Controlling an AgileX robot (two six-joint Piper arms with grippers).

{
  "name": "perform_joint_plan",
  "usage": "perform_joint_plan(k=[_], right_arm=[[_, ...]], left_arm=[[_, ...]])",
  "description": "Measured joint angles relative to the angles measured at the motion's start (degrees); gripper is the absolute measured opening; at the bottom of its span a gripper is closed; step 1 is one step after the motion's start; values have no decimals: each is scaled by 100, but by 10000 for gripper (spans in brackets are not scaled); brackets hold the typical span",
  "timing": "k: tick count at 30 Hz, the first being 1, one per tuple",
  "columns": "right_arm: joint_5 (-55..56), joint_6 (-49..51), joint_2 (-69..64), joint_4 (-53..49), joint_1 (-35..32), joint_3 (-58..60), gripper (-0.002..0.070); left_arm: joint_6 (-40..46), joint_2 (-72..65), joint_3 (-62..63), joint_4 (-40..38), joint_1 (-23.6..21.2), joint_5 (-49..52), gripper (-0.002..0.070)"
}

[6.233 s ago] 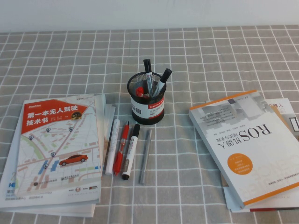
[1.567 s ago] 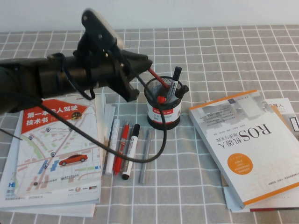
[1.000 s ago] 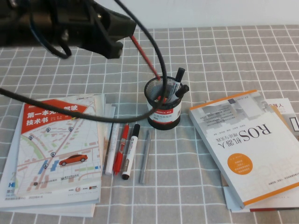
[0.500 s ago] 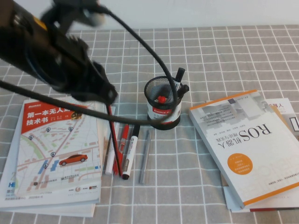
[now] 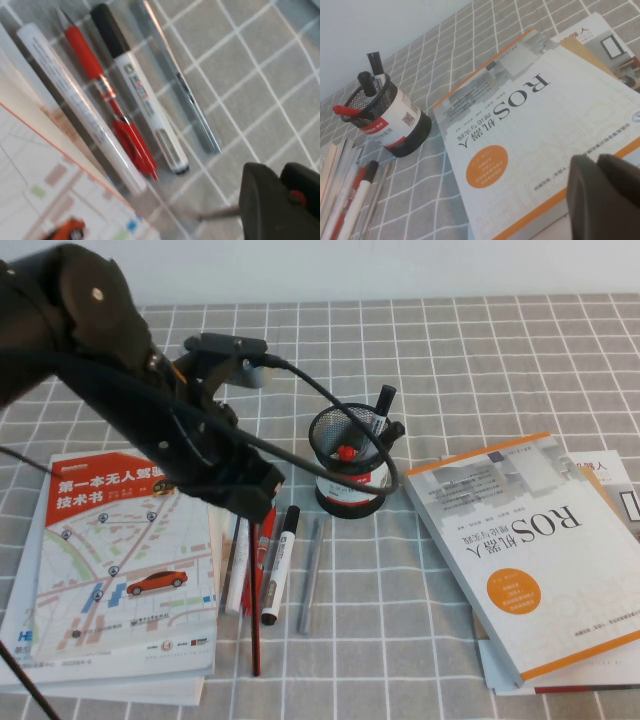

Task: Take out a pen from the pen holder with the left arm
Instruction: 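Take a marker out of the pen holder and lay it on the table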

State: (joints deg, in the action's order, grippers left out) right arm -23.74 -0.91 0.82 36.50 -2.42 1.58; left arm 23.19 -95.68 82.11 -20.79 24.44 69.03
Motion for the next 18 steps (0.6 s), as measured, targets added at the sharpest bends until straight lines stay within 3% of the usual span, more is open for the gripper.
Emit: perform_joint_plan(k=[18], right_arm=[[0, 0, 0, 0, 0, 0, -13]], left_arm=[[-654, -769, 0, 297, 0, -2153, 27]])
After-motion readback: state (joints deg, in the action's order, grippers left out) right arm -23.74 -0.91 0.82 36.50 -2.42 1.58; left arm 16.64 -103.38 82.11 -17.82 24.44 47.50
